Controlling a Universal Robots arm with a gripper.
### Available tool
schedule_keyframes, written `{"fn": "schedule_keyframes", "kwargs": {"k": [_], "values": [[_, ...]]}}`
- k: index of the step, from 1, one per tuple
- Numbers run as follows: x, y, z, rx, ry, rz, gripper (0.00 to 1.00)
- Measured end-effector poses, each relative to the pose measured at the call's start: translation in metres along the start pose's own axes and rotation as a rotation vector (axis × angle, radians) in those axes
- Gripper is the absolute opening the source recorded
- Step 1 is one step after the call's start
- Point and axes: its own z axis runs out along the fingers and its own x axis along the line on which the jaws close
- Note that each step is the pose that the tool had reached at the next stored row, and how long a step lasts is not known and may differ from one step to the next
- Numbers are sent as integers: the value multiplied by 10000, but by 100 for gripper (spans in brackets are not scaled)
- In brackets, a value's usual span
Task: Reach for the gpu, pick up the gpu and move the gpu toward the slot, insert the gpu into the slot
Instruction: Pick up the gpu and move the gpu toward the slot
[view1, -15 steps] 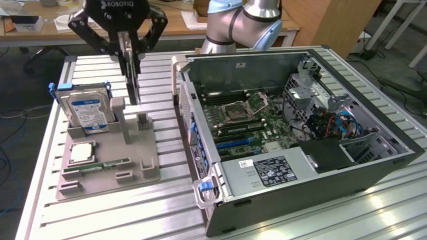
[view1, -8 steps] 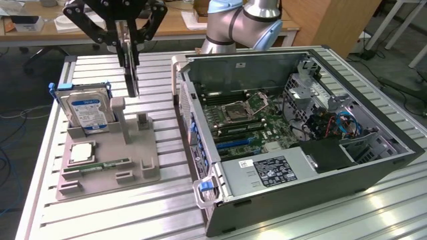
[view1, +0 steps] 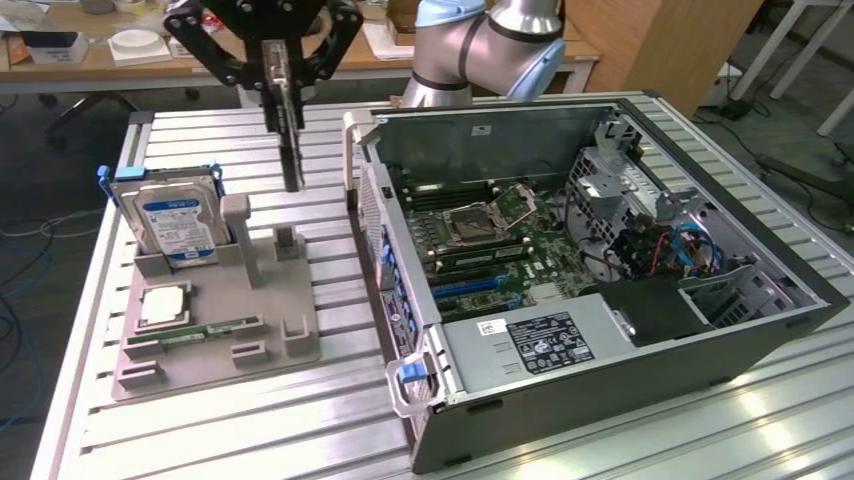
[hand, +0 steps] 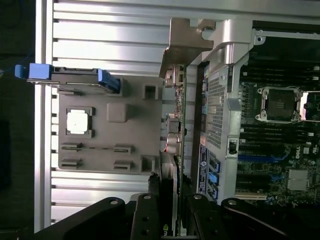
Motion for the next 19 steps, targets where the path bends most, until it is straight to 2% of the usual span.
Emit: {"fn": "schedule_keyframes", "kwargs": {"k": [10, 19], "values": [[-455, -14, 7, 0, 0, -10, 27], [-798, -25, 12, -1, 1, -33, 27]]}}
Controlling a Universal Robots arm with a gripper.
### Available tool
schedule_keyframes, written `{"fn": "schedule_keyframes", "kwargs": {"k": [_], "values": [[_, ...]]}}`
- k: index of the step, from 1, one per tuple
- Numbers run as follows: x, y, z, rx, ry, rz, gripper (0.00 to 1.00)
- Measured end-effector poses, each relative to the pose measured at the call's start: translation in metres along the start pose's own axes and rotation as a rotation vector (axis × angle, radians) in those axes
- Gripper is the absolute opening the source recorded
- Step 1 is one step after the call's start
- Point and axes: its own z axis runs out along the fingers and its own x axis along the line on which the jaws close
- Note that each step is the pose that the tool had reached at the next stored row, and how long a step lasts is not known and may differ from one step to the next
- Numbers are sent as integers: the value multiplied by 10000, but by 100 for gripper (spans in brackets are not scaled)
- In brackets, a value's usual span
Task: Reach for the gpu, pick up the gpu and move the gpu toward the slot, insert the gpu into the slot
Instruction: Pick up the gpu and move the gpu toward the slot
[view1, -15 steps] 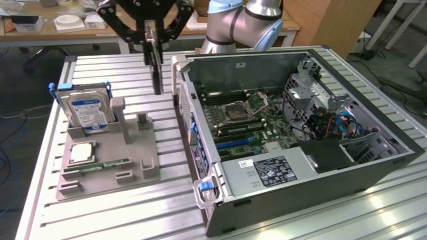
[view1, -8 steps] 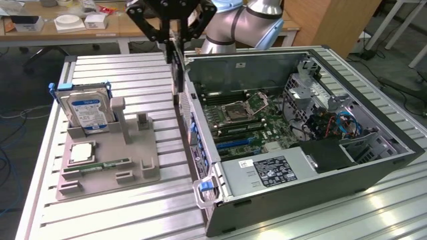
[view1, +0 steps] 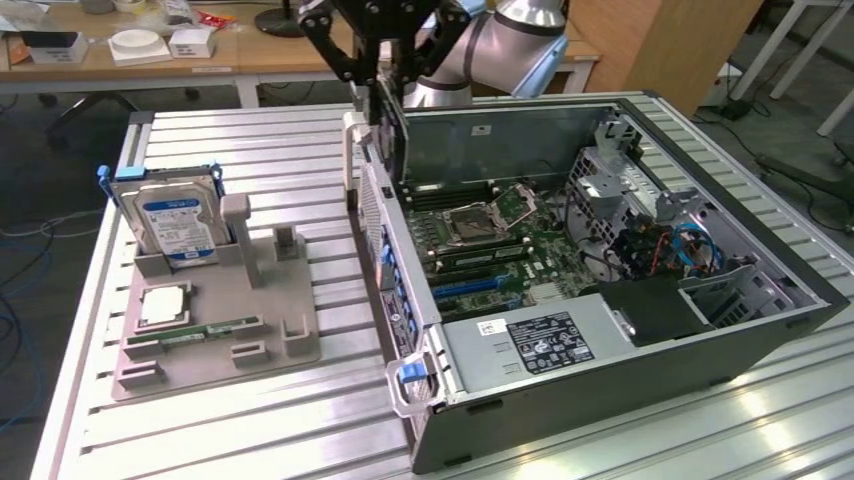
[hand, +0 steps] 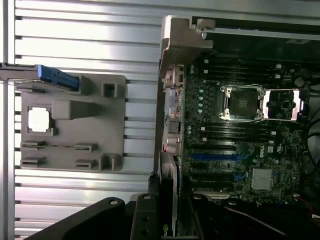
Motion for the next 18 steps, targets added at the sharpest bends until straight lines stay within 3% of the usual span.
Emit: {"fn": "schedule_keyframes", "kwargs": {"k": [7, 18], "values": [[-248, -8, 5, 0, 0, -31, 27], [-528, -18, 18, -1, 0, -60, 27]]}}
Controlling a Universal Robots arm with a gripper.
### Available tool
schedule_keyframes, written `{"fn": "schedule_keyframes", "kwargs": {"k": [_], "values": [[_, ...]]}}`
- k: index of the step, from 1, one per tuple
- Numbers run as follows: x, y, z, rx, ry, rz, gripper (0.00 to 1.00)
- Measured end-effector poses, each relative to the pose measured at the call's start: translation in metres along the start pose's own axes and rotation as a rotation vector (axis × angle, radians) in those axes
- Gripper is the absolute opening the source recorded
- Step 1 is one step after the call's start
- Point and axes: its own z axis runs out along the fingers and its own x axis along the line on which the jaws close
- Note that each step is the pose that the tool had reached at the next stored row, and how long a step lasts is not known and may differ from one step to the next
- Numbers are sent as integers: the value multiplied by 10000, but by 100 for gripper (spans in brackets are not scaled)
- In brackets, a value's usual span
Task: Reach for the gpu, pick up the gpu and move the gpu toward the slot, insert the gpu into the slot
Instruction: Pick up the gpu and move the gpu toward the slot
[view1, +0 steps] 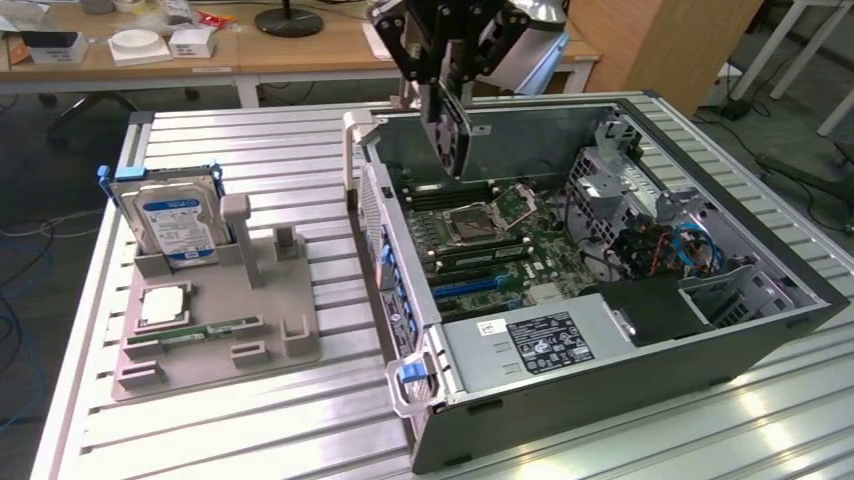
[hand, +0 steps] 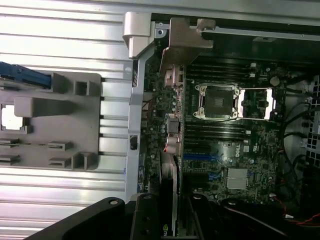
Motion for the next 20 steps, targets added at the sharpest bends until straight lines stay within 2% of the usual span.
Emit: {"fn": "schedule_keyframes", "kwargs": {"k": [8, 20], "values": [[-295, -12, 11, 0, 1, -20, 27], [-800, -32, 28, 0, 0, -50, 27]]}}
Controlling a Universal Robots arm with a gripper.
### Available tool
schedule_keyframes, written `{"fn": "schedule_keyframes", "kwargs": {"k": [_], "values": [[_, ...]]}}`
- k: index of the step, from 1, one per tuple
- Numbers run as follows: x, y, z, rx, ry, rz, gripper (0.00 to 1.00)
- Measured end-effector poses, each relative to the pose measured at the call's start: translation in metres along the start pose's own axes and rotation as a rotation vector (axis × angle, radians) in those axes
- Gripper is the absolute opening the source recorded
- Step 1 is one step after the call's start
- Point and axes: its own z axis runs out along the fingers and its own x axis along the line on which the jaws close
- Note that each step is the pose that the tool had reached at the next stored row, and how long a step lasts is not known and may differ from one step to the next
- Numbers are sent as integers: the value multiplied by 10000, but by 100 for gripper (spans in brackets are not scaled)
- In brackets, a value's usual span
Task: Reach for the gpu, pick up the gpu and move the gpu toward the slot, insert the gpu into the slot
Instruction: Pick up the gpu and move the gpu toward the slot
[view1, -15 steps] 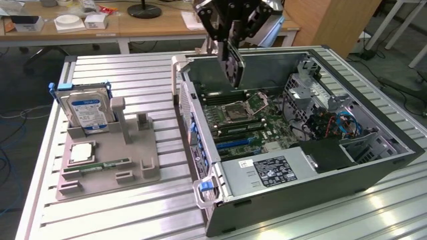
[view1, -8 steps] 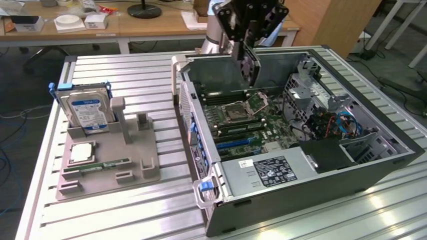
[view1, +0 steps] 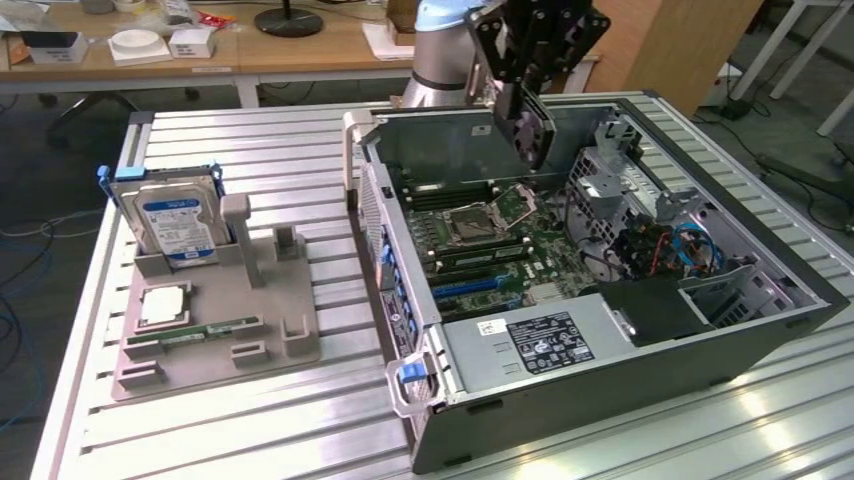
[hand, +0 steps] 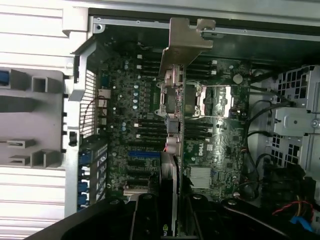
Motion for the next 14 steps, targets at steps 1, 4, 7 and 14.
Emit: {"fn": "schedule_keyframes", "kwargs": {"k": [1, 4, 7, 14], "values": [[-37, -1, 1, 0, 1, -3, 27], [-160, -7, 5, 0, 1, -14, 27], [-274, -12, 9, -1, 0, -25, 27], [-501, -22, 17, -2, 0, -74, 27]]}}
